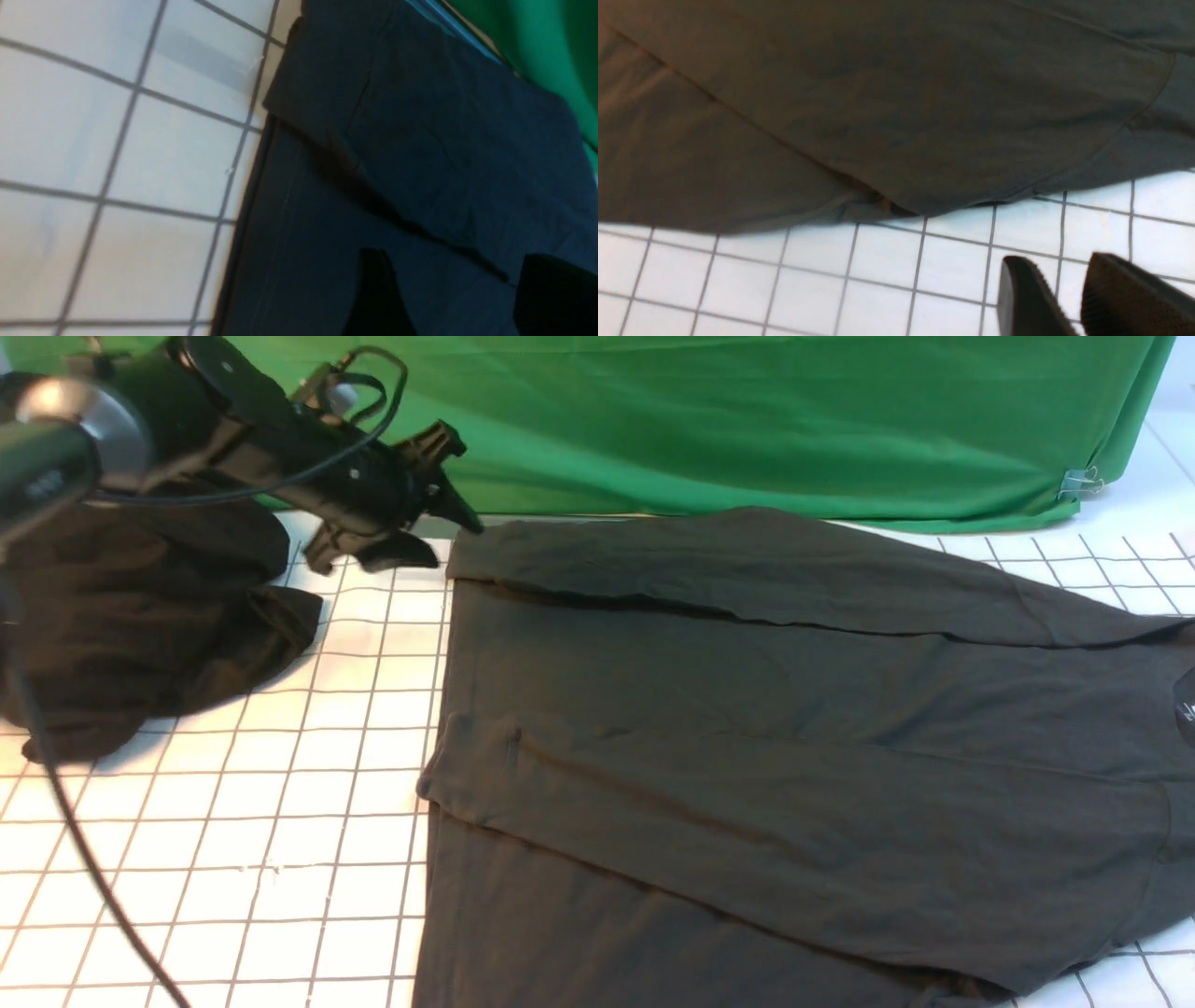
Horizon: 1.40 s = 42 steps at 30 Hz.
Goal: Fold a long-sleeved shirt over a white checkered tablecloth.
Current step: 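Grab the top left corner of the dark shirt with the left gripper, then fold the left side of the dark shirt inward over its body with the left gripper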
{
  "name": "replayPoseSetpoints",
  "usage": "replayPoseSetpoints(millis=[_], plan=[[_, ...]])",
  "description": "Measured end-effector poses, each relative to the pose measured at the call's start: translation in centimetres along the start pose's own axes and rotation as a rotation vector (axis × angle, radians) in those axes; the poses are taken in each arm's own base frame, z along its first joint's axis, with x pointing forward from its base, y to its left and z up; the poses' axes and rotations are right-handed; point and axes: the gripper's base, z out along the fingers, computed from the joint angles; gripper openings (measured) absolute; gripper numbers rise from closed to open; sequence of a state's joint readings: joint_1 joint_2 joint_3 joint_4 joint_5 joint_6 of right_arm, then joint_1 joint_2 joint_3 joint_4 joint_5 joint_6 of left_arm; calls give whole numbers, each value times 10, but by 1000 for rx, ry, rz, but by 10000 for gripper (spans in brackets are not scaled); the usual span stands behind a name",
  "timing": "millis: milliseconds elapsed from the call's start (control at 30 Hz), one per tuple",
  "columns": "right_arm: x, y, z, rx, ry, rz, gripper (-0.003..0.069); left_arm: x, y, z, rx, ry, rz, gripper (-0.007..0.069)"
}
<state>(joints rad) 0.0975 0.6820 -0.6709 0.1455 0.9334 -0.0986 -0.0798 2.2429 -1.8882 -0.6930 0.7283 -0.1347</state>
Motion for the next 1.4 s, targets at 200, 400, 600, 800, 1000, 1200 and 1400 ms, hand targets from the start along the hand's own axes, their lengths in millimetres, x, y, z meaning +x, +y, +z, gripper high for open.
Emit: replayPoseSetpoints(millis=[200, 400, 600, 800, 1000, 1200, 1400], plan=[[0, 0, 0, 0, -3, 27, 195, 6, 7, 45, 52, 39, -100, 320], [0, 0, 0, 0, -5, 28, 199, 13, 18, 74, 39, 23, -185, 249], [0, 0, 0, 0, -5, 28, 199, 13, 18, 84, 48, -37, -240, 244], [0, 0, 0, 0, -5, 28, 199, 12, 16, 88, 59, -90, -246, 168], [0, 0, 0, 0, -5, 28, 199, 12, 14, 85, 60, -82, -186, 13], [0, 0, 0, 0, -5, 28, 199, 10, -35, 28, 129, -27, -46, 7], [0, 0, 0, 0, -5, 28, 211, 53, -97, -53, 34, 57, 187, 7]])
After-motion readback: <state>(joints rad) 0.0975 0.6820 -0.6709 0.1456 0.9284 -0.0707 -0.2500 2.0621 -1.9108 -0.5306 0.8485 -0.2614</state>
